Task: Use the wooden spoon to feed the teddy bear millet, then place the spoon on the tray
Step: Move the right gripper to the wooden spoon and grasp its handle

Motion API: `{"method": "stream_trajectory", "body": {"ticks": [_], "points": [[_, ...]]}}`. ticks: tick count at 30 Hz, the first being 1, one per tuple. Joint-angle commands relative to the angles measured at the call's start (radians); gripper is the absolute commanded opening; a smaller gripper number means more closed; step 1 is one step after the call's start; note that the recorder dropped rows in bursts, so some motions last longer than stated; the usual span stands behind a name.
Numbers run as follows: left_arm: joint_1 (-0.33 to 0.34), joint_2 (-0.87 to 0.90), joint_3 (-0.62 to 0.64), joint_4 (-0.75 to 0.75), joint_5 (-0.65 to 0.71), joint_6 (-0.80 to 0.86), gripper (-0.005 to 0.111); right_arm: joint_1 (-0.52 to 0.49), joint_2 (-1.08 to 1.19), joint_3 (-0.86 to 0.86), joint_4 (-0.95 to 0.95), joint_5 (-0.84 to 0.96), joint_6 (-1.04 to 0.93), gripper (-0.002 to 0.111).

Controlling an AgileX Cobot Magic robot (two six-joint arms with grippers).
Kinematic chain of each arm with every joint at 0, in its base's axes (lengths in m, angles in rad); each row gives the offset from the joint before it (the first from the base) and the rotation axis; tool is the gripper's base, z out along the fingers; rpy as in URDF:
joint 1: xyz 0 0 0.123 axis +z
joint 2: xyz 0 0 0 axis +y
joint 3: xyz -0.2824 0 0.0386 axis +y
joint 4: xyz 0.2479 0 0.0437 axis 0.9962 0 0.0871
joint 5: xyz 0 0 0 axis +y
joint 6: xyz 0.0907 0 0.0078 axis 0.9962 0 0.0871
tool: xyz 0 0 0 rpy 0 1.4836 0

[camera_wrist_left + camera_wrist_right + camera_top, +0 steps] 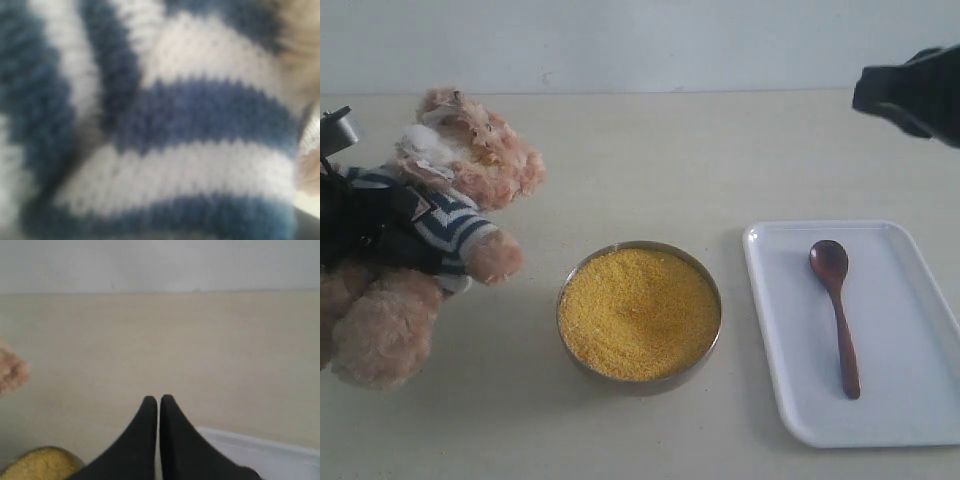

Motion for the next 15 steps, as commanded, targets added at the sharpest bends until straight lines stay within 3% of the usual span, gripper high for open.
{"method": "stream_trajectory", "body": {"ticks": [1, 5, 8, 13, 15], "points": [[-0.003, -0.012, 0.002, -0.013, -0.008, 0.011, 0.004, 0.011, 0.137, -0.027, -0.025, 0.146, -0.162, 0.001], [-0.003, -0.012, 0.002, -0.010, -0.021, 0.017, 0.004, 0.111, 0.160, -0.022, -0.005, 0.667, -0.443, 0.000], [-0.003, -0.012, 0.002, -0.010, -0.036, 0.019, 0.004, 0.192, 0.214, -0.103, 0.282, 1.073, -0.852, 0.000], [-0.003, -0.012, 0.002, -0.012, -0.047, 0.019, 0.004, 0.195, 0.325, -0.345, 1.096, 1.224, -1.543, 0.000], [-0.003, -0.012, 0.002, -0.012, -0.047, 0.019, 0.004, 0.195, 0.342, -0.397, 1.349, 1.286, -1.710, 0.001]]}}
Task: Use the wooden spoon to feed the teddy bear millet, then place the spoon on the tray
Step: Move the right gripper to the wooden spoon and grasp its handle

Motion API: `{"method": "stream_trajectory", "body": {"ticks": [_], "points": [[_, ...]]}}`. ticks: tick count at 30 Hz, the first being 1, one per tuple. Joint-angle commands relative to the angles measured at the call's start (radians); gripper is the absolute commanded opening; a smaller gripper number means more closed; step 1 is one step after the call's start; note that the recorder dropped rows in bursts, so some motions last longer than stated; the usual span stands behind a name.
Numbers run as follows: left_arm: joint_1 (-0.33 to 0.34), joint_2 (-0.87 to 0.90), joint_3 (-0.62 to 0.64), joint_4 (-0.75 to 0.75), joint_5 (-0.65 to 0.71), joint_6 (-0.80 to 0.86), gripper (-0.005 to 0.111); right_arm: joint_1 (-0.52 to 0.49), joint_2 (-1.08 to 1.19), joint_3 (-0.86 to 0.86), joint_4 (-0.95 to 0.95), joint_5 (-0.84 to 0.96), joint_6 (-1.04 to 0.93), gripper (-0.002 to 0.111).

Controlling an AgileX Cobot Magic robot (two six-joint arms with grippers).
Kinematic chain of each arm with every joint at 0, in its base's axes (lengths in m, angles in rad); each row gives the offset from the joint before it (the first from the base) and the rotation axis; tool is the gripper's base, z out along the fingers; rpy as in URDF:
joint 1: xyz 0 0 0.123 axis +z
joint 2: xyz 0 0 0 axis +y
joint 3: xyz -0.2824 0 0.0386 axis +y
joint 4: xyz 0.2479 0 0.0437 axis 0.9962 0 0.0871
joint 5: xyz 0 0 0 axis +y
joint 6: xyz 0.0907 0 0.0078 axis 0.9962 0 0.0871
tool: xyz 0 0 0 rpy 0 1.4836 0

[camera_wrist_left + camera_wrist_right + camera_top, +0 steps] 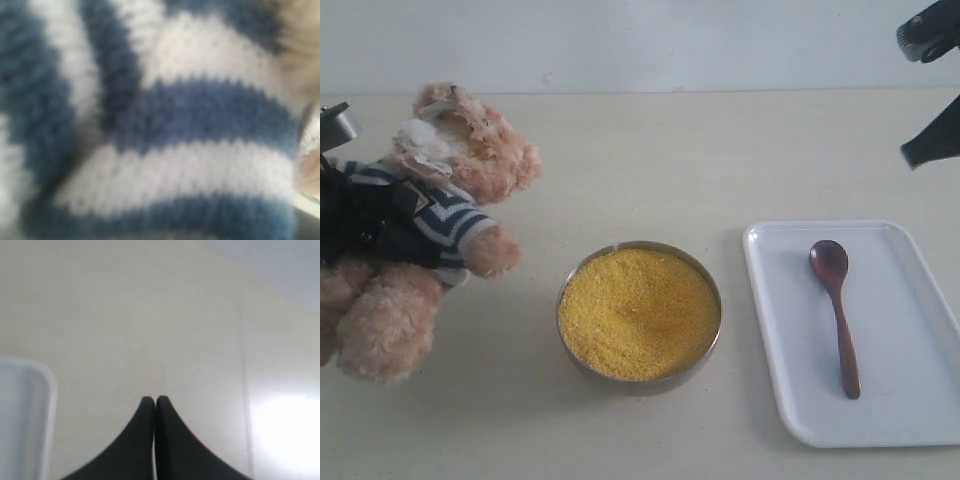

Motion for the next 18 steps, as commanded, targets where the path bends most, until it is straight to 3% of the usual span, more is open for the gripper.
{"method": "stream_trajectory", "body": {"ticks": [1, 4, 6, 9, 18], "points": [[-0.003, -0.012, 0.002, -0.012, -0.010, 0.010, 0.004, 0.010, 0.040, -0.120, 0.653, 0.148, -0.461, 0.004], [-0.003, -0.012, 0.002, 0.005, -0.018, 0.010, 0.004, 0.010, 0.025, -0.075, 0.860, 0.160, -0.551, 0.020], [-0.003, -0.012, 0.002, 0.007, -0.020, 0.010, 0.004, 0.010, 0.000, -0.015, 0.919, 0.137, -0.558, 0.037], [-0.003, -0.012, 0.002, 0.004, -0.022, 0.010, 0.004, 0.010, -0.031, 0.087, 0.980, 0.067, -0.558, 0.052], [-0.003, -0.012, 0.002, -0.005, -0.022, 0.010, 0.004, 0.010, -0.042, 0.368, 1.070, -0.268, -0.567, 0.053]]}}
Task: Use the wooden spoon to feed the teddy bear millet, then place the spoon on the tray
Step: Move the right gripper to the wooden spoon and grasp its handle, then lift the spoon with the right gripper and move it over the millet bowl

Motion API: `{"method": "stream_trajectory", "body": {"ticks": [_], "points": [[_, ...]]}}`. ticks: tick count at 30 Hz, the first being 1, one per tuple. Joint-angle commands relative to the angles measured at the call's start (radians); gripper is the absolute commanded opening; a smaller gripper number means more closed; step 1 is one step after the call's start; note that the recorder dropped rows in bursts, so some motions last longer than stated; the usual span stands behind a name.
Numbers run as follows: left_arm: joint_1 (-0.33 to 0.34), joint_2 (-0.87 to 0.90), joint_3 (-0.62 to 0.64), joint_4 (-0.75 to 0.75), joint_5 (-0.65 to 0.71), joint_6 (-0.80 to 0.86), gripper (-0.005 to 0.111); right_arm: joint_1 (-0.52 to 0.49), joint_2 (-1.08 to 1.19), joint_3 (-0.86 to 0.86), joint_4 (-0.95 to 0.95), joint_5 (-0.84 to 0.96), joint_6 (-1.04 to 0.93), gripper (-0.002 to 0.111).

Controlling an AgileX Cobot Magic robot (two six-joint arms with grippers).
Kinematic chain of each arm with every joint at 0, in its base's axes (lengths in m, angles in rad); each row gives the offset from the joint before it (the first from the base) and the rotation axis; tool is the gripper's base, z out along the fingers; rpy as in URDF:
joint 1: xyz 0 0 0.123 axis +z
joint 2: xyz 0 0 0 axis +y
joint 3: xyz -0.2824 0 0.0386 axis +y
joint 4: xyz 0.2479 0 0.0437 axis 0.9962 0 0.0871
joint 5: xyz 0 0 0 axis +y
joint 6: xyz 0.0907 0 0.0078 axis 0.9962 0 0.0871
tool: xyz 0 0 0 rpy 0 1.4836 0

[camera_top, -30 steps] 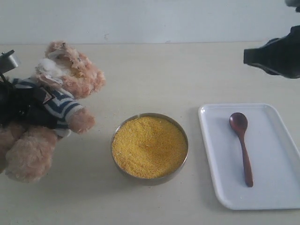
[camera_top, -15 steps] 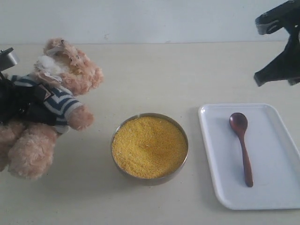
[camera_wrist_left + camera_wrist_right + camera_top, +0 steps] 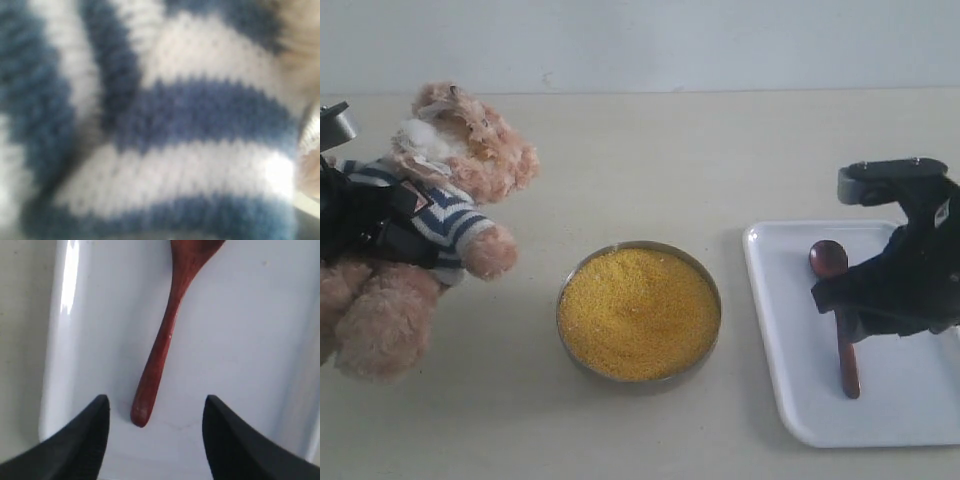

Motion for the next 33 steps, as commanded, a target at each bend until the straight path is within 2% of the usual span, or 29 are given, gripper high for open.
{"method": "stream_trajectory", "body": {"ticks": [1, 4, 22, 24, 26, 28, 33], "points": [[-0.003, -0.012, 0.002, -0.019, -0.010, 0.008, 0.004, -0.001, -0.008, 0.104, 0.021, -0.205, -0.009, 0.053], [-0.003, -0.012, 0.002, -0.024, -0.013, 0.008, 0.004, -0.001, -0.008, 0.133, 0.045, -0.275, -0.009, 0.053], [-0.003, -0.012, 0.002, -0.033, -0.023, 0.008, 0.004, -0.001, 0.162, 0.133, 0.064, -0.362, -0.009, 0.051], [-0.003, -0.012, 0.002, -0.033, -0.027, 0.008, 0.004, -0.001, 0.170, 0.133, 0.064, -0.363, -0.009, 0.040], [-0.003, -0.012, 0.002, -0.033, -0.030, 0.012, 0.004, -0.001, 0.172, 0.133, 0.064, -0.357, -0.024, 0.022], [-0.003, -0.012, 0.002, -0.033, -0.030, 0.012, 0.004, -0.001, 0.172, 0.133, 0.067, -0.338, -0.049, -0.001], [-0.003, -0.012, 0.002, -0.033, -0.030, 0.012, 0.004, -0.001, 0.155, 0.127, 0.070, -0.313, -0.069, 0.000]]}}
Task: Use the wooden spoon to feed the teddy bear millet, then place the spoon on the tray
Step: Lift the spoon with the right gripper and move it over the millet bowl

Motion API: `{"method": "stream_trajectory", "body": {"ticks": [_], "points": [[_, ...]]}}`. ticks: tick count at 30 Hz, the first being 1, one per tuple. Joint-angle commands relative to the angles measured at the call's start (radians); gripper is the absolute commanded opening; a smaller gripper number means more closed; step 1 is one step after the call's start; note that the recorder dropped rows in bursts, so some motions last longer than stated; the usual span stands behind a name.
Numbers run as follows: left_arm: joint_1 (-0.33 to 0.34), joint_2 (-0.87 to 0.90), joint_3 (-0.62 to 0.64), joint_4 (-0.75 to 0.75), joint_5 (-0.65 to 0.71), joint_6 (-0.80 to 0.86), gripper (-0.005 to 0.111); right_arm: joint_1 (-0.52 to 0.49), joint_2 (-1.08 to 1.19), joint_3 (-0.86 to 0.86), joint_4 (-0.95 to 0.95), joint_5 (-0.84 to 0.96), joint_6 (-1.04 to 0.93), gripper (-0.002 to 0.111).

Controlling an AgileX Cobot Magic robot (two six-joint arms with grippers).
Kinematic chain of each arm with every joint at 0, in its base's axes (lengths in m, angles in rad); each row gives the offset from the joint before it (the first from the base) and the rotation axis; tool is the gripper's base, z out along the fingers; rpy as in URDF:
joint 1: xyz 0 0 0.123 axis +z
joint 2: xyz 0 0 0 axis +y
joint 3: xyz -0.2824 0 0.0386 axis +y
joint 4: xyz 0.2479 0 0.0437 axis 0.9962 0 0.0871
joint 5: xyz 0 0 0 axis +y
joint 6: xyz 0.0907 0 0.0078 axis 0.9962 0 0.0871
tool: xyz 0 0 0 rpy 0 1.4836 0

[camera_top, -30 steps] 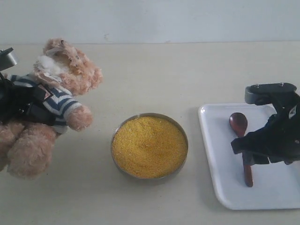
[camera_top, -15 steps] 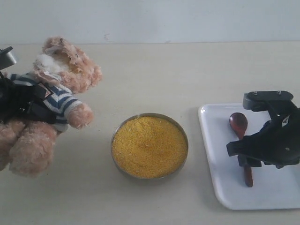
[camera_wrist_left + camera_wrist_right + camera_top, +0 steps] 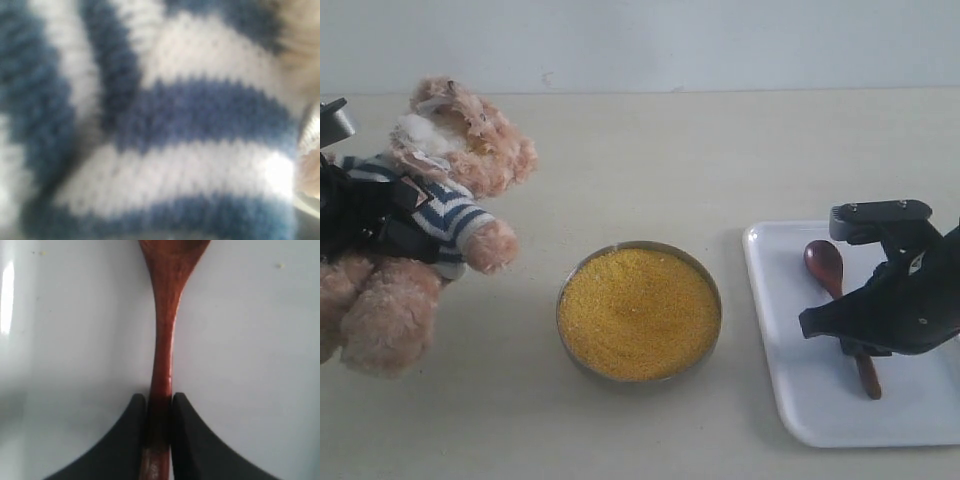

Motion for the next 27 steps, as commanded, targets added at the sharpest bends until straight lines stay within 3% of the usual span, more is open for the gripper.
{"method": "stream_trajectory", "body": {"ticks": [1, 9, 13, 18, 24, 27], "points": [[-0.003, -0.012, 0.002, -0.019, -0.009, 0.008, 0.004, -0.001, -0.017, 0.002, 0.003, 0.048, -0.018, 0.000], [-0.003, -0.012, 0.002, -0.025, -0.009, 0.008, 0.004, -0.001, -0.227, -0.052, -0.091, 0.168, -0.020, 0.000], [-0.003, -0.012, 0.002, -0.027, -0.009, 0.008, 0.004, 0.078, -0.332, -0.130, -0.242, 0.306, -0.012, 0.000], [-0.003, -0.012, 0.002, -0.031, -0.009, 0.008, 0.004, 0.332, -0.361, -0.233, -0.586, 0.523, 0.184, 0.000], [-0.003, -0.012, 0.002, -0.035, -0.009, 0.008, 0.004, 0.747, -0.246, -0.316, -0.985, 0.907, 0.381, 0.000], [-0.003, -0.012, 0.002, -0.035, -0.009, 0.008, 0.004, 0.891, -0.148, -0.332, -1.084, 0.924, 0.409, 0.000]]}}
